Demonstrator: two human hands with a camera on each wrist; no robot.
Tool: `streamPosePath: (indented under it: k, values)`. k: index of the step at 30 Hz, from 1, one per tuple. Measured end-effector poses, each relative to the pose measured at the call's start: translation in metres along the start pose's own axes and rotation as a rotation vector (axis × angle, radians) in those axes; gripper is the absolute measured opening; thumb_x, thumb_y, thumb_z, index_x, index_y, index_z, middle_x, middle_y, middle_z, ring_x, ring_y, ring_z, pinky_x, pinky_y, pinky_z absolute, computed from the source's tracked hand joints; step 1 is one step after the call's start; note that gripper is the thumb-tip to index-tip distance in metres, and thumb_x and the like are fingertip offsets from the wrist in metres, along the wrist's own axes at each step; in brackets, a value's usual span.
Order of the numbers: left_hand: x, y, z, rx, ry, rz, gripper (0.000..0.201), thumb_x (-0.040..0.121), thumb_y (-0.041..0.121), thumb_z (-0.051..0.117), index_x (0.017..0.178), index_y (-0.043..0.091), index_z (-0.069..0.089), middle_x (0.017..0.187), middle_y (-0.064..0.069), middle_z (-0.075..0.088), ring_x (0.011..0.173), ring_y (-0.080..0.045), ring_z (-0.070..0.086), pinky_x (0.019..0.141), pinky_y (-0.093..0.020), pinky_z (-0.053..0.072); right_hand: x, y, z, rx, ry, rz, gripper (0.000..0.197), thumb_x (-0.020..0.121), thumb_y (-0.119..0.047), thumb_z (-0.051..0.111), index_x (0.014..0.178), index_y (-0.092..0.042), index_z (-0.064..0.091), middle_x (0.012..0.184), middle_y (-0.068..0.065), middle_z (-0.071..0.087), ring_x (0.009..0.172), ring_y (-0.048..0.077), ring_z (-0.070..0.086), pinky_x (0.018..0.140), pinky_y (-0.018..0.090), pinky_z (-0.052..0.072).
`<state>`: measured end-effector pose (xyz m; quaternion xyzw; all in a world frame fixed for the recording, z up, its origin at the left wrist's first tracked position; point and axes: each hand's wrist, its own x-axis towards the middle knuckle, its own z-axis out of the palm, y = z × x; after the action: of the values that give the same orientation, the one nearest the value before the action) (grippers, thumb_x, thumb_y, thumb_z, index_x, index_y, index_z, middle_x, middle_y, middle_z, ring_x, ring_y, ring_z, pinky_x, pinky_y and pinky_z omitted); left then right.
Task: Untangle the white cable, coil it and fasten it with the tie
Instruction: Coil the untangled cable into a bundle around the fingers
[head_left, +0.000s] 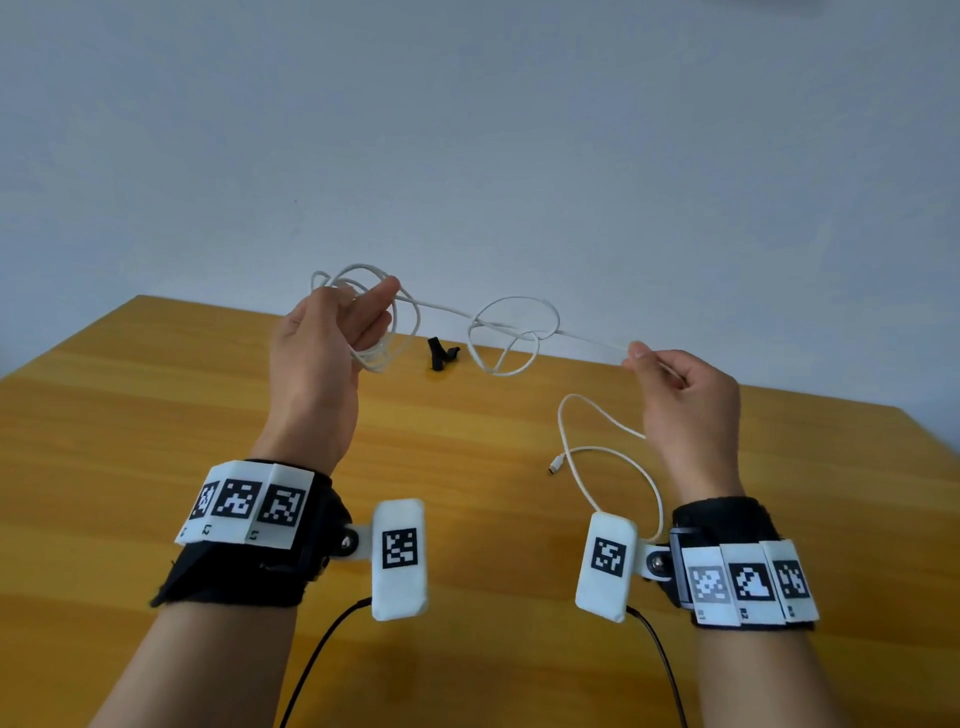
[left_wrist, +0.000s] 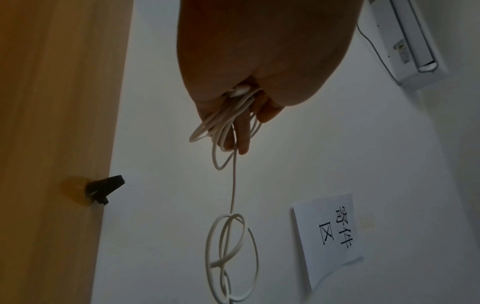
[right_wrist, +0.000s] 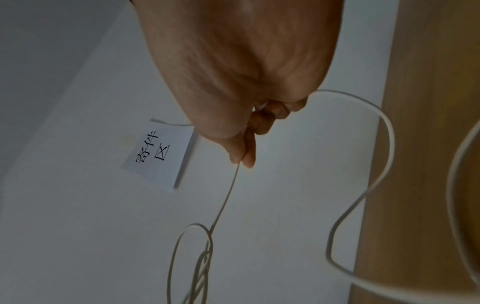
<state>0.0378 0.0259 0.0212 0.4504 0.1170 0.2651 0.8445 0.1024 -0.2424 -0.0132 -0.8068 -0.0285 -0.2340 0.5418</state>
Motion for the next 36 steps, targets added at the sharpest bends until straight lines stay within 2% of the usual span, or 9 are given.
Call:
streamPosePath:
  k: [4,8,12,18,22,24,27,32,36]
  values:
    - [0.003,0.001,-0.002,-0.013,0.039,0.035,0.014,0.103,0.013,0.043,0.104,0.008,0.056,0.104,-0.005,0.081,0.109,-0.018,0.074,0.09,-0.022,0.054,0.005,0.006,-0.004,-0.017,0.103,0.054,0.03,0.102,-0.038,0.061,0.093,-0.015,0.077,0.074,0.0,0.066,0.051,0.001,0.055,0.054,0.016,0.043]
    - [0.014,0.013,-0.016,-0.166,0.165,0.093,0.018,0.103,0.008,0.043,0.1,0.005,0.061,0.106,-0.009,0.08,0.107,-0.019,0.075,0.095,-0.028,0.058,0.015,0.018,-0.025,-0.028,0.345,0.127,0.03,0.102,-0.03,0.06,0.09,-0.004,0.07,0.086,0.008,0.067,0.078,0.026,0.061,0.071,0.029,0.041]
    - [0.021,0.023,-0.033,-0.227,0.197,0.098,0.028,0.103,0.011,0.043,0.122,-0.002,0.058,0.106,-0.01,0.08,0.106,-0.02,0.076,0.095,-0.028,0.059,0.017,0.026,-0.045,0.058,0.397,0.278,0.034,0.101,-0.024,0.06,0.07,-0.012,0.057,0.064,0.003,0.047,0.054,0.017,0.042,0.056,0.027,0.036]
    - [0.012,0.014,-0.017,-0.133,0.094,0.051,0.034,0.103,0.012,0.043,0.13,-0.006,0.055,0.108,-0.01,0.08,0.108,-0.019,0.075,0.103,-0.031,0.055,0.014,0.023,-0.032,-0.052,0.132,0.273,0.023,0.102,-0.03,0.058,0.092,-0.015,0.073,0.072,-0.002,0.058,0.07,0.02,0.055,0.071,0.03,0.042]
    - [0.006,0.011,-0.009,0.002,-0.005,0.012,0.015,0.104,0.013,0.042,0.111,0.01,0.055,0.11,-0.006,0.08,0.115,-0.016,0.071,0.109,-0.031,0.047,0.01,0.016,-0.024,-0.257,0.036,0.17,0.028,0.101,-0.033,0.059,0.123,-0.019,0.07,0.123,0.0,0.067,0.13,0.027,0.053,0.108,0.04,0.044]
    - [0.0,0.007,-0.003,0.078,-0.062,0.014,0.015,0.105,0.007,0.04,0.107,0.012,0.054,0.107,-0.005,0.08,0.111,-0.006,0.071,0.099,-0.019,0.049,0.003,0.001,-0.021,-0.337,-0.01,0.011,0.032,0.099,-0.03,0.063,0.13,-0.021,0.066,0.128,-0.006,0.055,0.142,0.023,0.036,0.112,0.033,0.033]
    - [-0.011,-0.001,0.009,0.189,-0.139,0.001,0.025,0.106,-0.006,0.039,0.12,0.004,0.056,0.105,-0.002,0.068,0.08,0.022,0.064,0.072,0.0,0.045,-0.008,-0.021,-0.009,-0.232,-0.145,-0.152,0.031,0.098,-0.026,0.067,0.129,-0.029,0.066,0.126,-0.02,0.054,0.134,0.009,0.044,0.107,0.023,0.033]
    - [-0.019,-0.009,0.02,0.229,-0.295,-0.073,0.021,0.106,0.01,0.043,0.11,-0.004,0.058,0.097,-0.014,0.081,0.087,-0.025,0.06,0.068,-0.018,0.053,-0.024,-0.033,0.023,0.085,-0.406,-0.164,0.049,0.096,-0.017,0.072,0.142,-0.021,0.057,0.14,-0.011,0.063,0.129,-0.001,0.058,0.113,0.028,0.046]
    - [-0.023,-0.017,0.025,0.339,-0.409,-0.105,0.025,0.104,0.018,0.047,0.088,0.003,0.06,0.072,-0.011,0.075,0.068,-0.025,0.055,0.065,-0.03,0.047,-0.032,-0.024,0.043,0.041,-0.576,-0.062,0.076,0.094,-0.025,0.075,0.158,-0.026,0.034,0.154,-0.011,0.051,0.142,0.0,0.046,0.118,0.026,0.038]
